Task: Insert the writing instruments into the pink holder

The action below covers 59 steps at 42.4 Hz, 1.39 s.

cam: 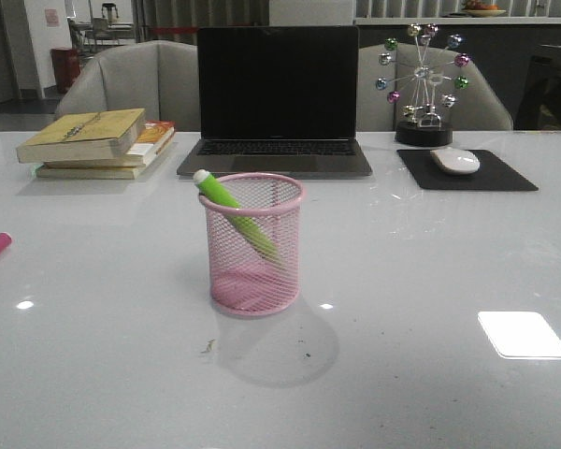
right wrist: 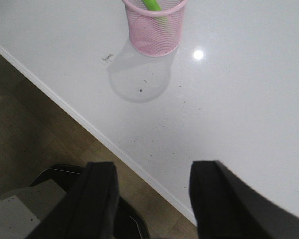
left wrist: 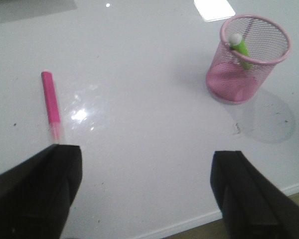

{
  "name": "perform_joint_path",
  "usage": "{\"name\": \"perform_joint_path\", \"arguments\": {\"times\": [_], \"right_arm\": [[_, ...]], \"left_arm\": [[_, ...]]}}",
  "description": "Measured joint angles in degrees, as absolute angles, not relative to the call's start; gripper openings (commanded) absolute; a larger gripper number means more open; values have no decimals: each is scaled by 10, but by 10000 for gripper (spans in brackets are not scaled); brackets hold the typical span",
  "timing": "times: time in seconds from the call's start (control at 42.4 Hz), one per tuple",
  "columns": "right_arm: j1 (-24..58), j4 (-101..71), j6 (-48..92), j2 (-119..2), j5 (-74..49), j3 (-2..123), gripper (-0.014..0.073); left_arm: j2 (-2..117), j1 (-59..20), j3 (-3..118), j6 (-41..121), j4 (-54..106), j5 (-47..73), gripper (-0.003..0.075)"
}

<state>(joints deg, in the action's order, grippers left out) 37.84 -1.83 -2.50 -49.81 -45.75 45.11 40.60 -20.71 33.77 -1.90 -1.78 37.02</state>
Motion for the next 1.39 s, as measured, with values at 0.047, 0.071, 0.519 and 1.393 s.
{"name": "perform_joint_path", "arguments": {"times": [0.047,0.071,0.519,1.393], "right_arm": [[378,-18,-28,-498,-457,451,444],[378,-18,-29,-498,-457,451,444],[378,-18,-32,-498,-459,451,444],[378,-18,-33,-498,-460,451,444]], "left_arm": [[423,-194,352,-27,-26,394,579],[428,-188,359,-27,-27,403,579],[710,-53,514,-32,-31,459,579],[1129,-34,784,-32,-29,447,578]]}}
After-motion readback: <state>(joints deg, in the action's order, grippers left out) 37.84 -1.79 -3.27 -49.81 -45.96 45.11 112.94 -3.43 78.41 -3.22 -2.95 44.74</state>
